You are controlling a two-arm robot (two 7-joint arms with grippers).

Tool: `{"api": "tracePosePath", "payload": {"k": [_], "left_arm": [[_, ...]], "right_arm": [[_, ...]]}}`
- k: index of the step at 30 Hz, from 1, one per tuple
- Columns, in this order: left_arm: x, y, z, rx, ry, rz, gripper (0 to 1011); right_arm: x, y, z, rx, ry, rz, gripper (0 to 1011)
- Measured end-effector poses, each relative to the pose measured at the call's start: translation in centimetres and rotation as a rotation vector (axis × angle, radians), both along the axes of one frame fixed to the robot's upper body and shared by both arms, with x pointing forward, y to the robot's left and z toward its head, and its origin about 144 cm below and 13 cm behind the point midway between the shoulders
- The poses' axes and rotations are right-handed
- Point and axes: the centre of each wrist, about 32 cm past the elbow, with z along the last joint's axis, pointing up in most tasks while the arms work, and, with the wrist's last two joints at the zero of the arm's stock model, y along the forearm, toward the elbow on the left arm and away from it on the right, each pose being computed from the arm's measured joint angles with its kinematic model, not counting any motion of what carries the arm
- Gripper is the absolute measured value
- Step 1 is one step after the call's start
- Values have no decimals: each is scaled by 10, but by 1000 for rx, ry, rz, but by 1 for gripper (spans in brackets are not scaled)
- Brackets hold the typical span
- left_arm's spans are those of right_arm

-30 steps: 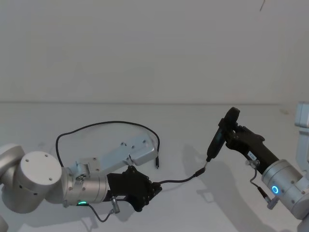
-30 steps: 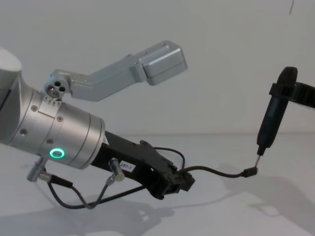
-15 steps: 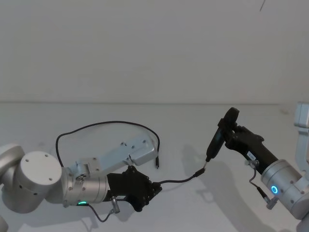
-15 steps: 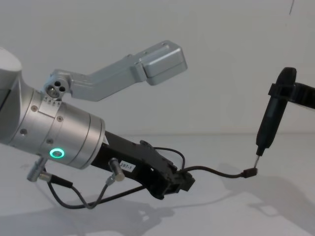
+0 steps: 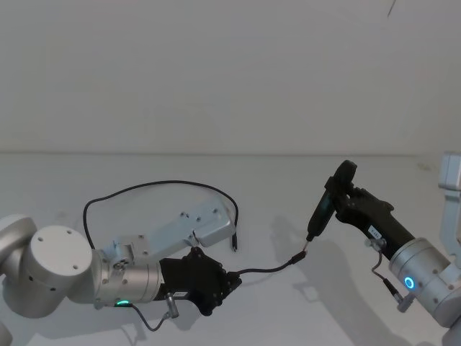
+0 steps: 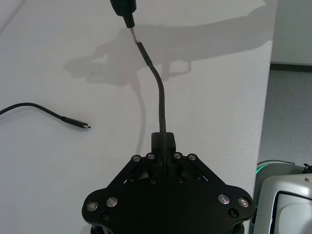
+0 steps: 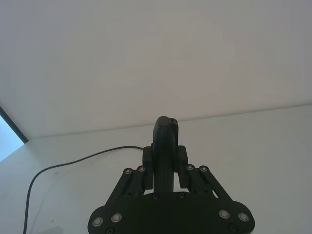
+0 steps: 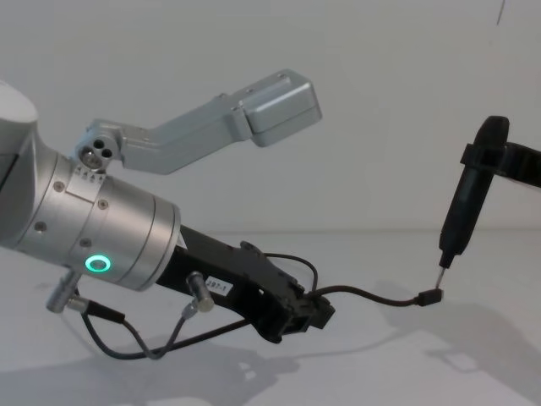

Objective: Pick up the data cable with the one hand.

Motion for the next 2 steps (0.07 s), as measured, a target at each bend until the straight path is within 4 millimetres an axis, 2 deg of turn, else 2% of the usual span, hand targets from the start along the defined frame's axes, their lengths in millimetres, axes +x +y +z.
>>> {"api": "tracePosePath", "payload": {"k": [2], "left_arm": [[0, 0, 0, 0, 0, 0, 32]], "right_arm": [[0, 0, 0, 0, 0, 0, 279]]}}
